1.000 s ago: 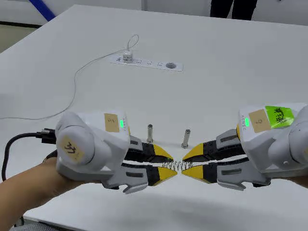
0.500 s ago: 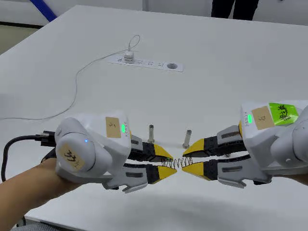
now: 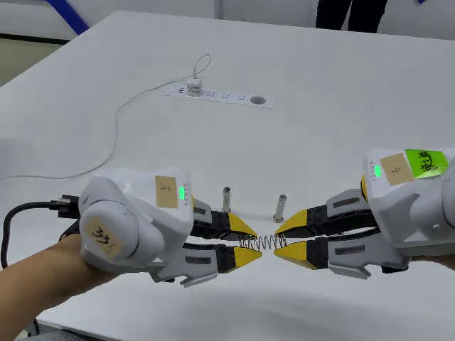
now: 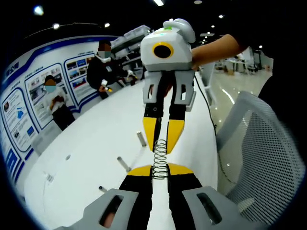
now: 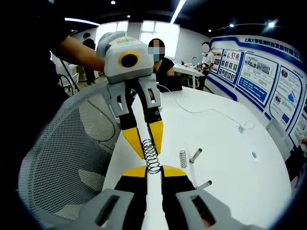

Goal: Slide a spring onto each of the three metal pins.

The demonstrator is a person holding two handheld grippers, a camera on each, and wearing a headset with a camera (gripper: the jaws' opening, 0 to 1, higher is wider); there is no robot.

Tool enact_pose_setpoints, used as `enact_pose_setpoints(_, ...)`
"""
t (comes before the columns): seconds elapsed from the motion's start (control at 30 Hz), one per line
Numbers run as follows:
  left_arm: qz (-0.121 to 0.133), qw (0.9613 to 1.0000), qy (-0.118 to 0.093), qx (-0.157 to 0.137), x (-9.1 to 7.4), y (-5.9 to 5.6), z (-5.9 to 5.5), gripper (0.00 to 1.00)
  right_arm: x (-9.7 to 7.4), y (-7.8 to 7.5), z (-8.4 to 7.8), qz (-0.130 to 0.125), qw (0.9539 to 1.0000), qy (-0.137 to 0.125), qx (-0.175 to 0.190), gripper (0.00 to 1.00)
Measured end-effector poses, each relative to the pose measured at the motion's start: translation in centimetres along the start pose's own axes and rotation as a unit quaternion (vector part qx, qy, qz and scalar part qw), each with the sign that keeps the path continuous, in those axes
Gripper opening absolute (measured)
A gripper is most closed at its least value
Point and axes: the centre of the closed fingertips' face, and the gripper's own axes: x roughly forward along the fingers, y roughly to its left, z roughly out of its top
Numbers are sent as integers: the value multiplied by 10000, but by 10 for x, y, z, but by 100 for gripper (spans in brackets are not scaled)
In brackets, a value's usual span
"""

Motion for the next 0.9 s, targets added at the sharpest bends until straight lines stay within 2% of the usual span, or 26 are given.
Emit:
enact_pose_setpoints(0.13,17,10000,7,0,0,1,0,10,-3,0,4,50,9999,-106,72,10)
enact_pose_setpoints(0.27,85,9998,-88,-138,-1,5,3,10,-7,-2,11,27,9992,-297,253,10)
enact_pose_setpoints(0.47,96,9998,-91,-150,-1,5,3,10,-10,-1,28,105,9941,-814,706,10)
enact_pose_setpoints(0.57,117,9997,-98,-205,0,6,3,10,-10,-1,31,81,9933,-851,779,10)
enact_pose_setpoints(0.7,110,9996,-108,-220,1,4,4,10,-9,-1,38,112,9897,-1036,979,11)
enact_pose_setpoints(0.9,111,9996,-91,-242,2,4,4,10,-7,-2,40,130,9874,-1080,1153,11)
